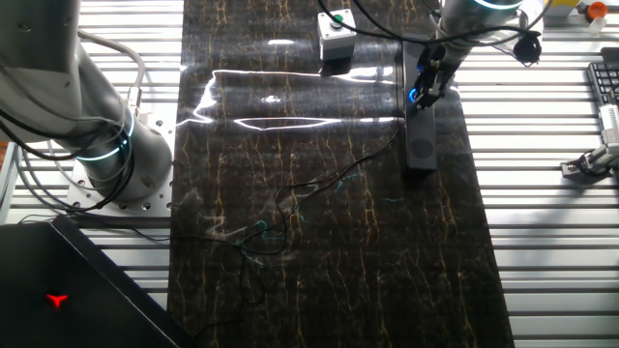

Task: Turn the knob to increase the volume of the speaker

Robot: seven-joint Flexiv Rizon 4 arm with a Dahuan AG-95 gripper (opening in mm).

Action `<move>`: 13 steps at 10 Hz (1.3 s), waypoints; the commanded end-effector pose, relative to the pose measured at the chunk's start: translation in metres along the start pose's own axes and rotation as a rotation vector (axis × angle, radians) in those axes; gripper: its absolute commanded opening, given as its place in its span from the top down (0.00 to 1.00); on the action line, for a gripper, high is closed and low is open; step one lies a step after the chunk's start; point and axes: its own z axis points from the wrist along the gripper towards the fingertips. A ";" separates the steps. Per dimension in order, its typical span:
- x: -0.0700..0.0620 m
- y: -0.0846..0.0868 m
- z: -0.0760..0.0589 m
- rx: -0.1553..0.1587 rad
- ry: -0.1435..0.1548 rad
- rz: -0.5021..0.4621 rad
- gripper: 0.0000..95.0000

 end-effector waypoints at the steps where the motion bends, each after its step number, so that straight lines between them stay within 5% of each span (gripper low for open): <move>1: 0.000 0.000 -0.001 0.013 -0.015 -0.202 0.60; 7: 0.001 0.001 -0.005 0.037 -0.015 -0.514 0.60; 13: 0.000 0.000 -0.001 0.059 -0.009 -0.609 0.60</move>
